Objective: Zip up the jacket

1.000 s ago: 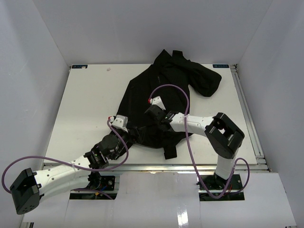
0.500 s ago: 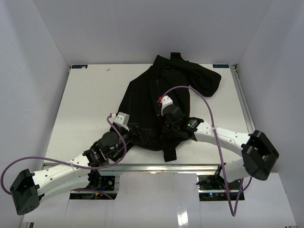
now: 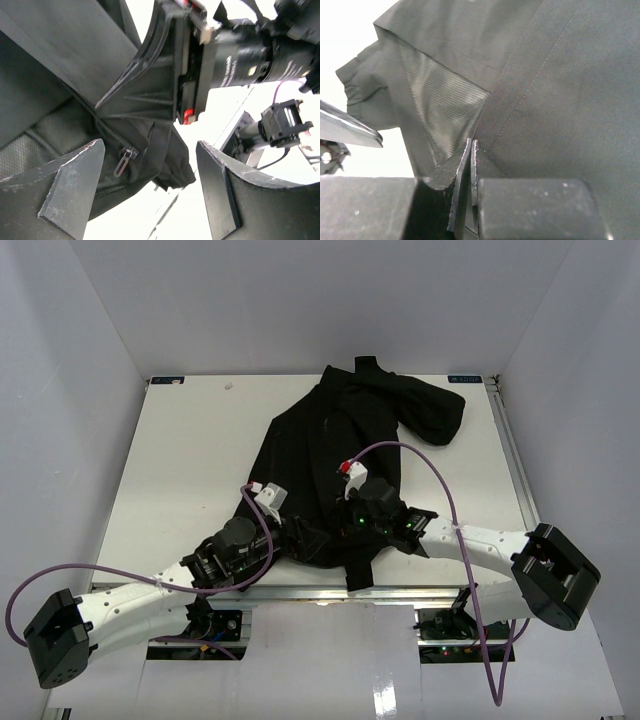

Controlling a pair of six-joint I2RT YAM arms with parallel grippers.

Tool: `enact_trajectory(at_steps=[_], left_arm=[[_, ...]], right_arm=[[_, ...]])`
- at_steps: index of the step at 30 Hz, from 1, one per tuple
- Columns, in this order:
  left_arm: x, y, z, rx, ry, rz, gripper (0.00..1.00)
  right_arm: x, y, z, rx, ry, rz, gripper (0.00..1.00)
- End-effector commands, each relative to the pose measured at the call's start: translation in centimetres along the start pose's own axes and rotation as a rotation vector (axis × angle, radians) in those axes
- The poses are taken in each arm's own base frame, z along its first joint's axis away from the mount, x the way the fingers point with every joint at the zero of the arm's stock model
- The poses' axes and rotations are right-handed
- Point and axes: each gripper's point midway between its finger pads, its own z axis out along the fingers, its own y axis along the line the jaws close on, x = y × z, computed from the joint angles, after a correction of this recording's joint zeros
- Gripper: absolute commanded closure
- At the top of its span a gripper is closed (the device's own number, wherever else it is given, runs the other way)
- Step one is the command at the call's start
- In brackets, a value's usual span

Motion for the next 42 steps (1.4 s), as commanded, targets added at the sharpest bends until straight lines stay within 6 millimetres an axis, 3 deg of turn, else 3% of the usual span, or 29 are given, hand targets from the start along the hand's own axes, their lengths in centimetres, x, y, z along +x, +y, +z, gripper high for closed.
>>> enact_trajectory(at_steps=[1,15,32,39,42], left_arm=[[1.0,-0.3,-0.3,0.04,0.015,-0.031,0.16],[2.2,-0.5,-0.6,0.089,0.024,-0.06,0.31],[4.2,-1.3,0.3,0.154,0.099,-0.081,0.48],[4.4,-1.7,0.0,0.189,0.095,-0.08,0.69],[4.5,-1.6,-0.1,0.187,0.1,-0.068,0.78]], right_arm=[[-2.6,2.8,-0.7,-0.137,-0.118,0.019,0.92],[-3.4,6.0,-2.7,-0.326,-0.195,0.05,0.92],[-3.7,6.7,-3.1,-0.37,-0.225,0.056,0.92],[-3.1,6.4,-2.5,-0.368,-0.21,0.066,0.92],[-2.6,5.8,-2.3,-0.339,-0.204,0.071,0.85]])
